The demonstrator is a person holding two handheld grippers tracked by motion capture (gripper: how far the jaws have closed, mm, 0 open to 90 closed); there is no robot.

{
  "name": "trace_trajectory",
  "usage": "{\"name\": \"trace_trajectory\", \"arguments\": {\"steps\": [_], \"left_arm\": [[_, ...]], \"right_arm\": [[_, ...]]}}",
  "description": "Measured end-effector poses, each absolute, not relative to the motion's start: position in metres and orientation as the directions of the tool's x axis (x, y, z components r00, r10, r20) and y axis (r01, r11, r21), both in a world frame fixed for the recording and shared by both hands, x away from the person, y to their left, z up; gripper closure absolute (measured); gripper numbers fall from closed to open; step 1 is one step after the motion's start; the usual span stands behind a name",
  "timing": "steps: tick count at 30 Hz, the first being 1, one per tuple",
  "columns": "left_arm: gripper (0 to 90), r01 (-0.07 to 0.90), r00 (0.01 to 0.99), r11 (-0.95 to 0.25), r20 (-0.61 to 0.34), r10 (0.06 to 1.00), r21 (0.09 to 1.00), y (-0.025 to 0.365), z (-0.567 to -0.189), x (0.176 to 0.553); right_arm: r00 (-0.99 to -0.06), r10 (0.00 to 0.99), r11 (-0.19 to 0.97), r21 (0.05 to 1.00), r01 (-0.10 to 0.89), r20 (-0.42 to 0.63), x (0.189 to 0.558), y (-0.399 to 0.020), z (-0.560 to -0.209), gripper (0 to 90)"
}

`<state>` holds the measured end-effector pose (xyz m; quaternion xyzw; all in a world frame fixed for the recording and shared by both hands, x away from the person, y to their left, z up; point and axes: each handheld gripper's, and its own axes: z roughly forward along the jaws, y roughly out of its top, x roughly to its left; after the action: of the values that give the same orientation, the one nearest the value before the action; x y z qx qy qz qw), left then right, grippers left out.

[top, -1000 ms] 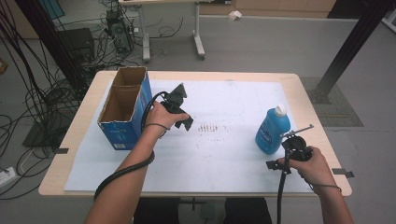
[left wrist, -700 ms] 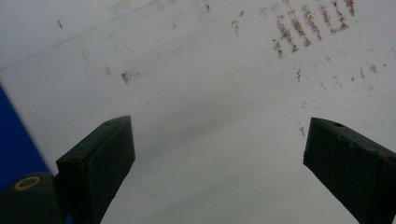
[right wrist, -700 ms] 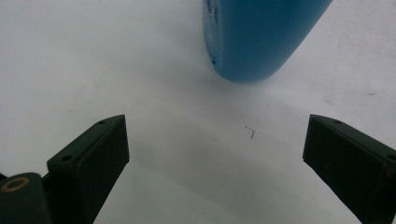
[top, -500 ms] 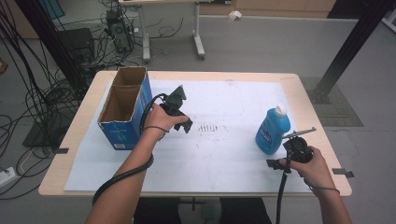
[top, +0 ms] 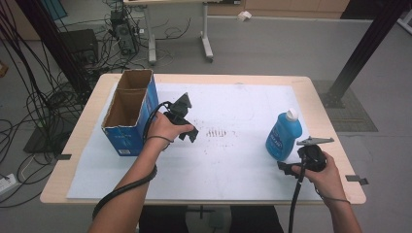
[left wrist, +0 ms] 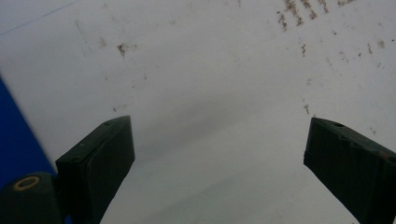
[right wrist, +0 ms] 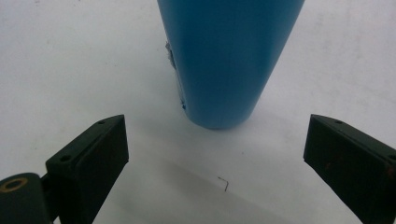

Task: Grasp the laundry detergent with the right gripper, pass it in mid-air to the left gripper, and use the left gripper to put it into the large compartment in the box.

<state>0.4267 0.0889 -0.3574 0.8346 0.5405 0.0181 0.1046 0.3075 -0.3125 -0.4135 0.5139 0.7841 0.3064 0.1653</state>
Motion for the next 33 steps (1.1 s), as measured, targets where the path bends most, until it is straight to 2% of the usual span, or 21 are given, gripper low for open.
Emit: {"name": "trace_trajectory", "arguments": {"steps": [14, 33], "left_arm": [[8.8, 0.893, 0.43, -0.408, -0.097, 0.898, 0.189, 0.094, -0.359, 0.421], [8.8, 0.88, 0.457, -0.43, -0.11, 0.883, 0.204, 0.091, -0.359, 0.416]], "right_arm": [[-0.447, 0.893, 0.274, 0.713, 0.645, 0.061, 0.312, -0.31, -0.421, 5.6], [-0.461, 0.884, 0.2, 0.826, 0.527, 0.08, 0.313, -0.313, -0.427, 5.5]]}}
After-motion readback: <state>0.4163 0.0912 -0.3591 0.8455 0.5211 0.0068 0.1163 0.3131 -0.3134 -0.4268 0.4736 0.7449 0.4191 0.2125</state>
